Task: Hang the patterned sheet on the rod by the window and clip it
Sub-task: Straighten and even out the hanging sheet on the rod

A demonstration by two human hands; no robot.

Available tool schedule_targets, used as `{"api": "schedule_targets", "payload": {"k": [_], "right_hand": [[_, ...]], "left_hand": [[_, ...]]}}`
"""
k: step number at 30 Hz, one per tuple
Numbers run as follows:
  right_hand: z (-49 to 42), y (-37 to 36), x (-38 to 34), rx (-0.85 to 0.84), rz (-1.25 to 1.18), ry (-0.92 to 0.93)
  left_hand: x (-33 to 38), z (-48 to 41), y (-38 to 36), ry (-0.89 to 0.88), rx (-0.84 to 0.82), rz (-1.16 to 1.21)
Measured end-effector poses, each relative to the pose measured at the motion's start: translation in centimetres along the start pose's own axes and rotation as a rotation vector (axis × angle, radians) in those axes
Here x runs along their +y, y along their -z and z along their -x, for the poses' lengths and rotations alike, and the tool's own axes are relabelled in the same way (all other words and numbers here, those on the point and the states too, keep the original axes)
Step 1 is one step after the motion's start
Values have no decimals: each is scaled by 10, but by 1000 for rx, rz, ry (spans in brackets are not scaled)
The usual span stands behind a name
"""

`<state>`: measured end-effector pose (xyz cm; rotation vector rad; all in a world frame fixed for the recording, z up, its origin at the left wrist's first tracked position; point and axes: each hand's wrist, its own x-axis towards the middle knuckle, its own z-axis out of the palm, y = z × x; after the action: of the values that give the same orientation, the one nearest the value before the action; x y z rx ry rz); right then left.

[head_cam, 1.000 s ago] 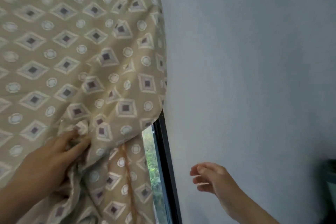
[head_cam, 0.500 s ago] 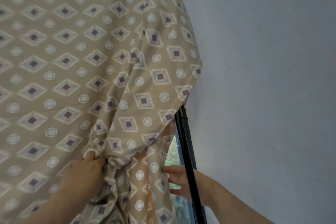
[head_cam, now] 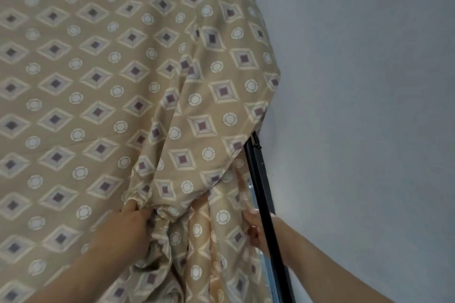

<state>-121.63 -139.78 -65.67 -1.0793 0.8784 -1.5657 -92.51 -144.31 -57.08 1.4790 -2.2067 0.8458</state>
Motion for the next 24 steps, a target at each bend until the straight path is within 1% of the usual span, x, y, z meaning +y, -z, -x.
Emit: {"api": "schedule_targets", "payload": {"k": [3,5,6,8,9,10,11,12,14,15,16,17,19,21,22,23,24], "right_hand": [[36,51,-28,214,-15,87],[65,96,-46,438,65,131],[77,123,-52,574,132,158],[98,171,-60,856,285,218],[107,189,-64,962,373,238],[113,205,-63,1016,446,237],[118,214,-63,1035,502,218],[123,216,-64,1021,518,207],[136,204,-69,946,461,215],[143,196,-71,890,428,224],[150,187,-72,830,395,232],[159,179,-73,769,372,234],[179,165,-72,650,353,253],[197,157,-72,546,327,270],[204,154,-72,507,288,270],[210,152,-72,471,235,272],[217,150,-72,433,181,271]], "left_hand": [[10,3,-2,-16,37,-48],[12,8,-5,-43,74,-33],[11,8,-8,-51,52,-22],[10,5,-19,-6,11,62],[-1,-5,-49,-11,70,136],[-5,-14,-72,-52,109,237],[-5,-26,-98,-101,110,378],[9,-30,-101,-111,93,519],[54,-30,-91,-180,101,751],[83,-23,-76,-214,115,826],[110,-11,-62,-259,89,897],[135,8,-36,-290,88,966],[175,45,-8,-336,83,1107],[214,78,28,-451,129,1169],[236,88,43,-522,171,1133],[255,93,53,-541,168,1082],[271,91,55,-523,111,1059]]}}
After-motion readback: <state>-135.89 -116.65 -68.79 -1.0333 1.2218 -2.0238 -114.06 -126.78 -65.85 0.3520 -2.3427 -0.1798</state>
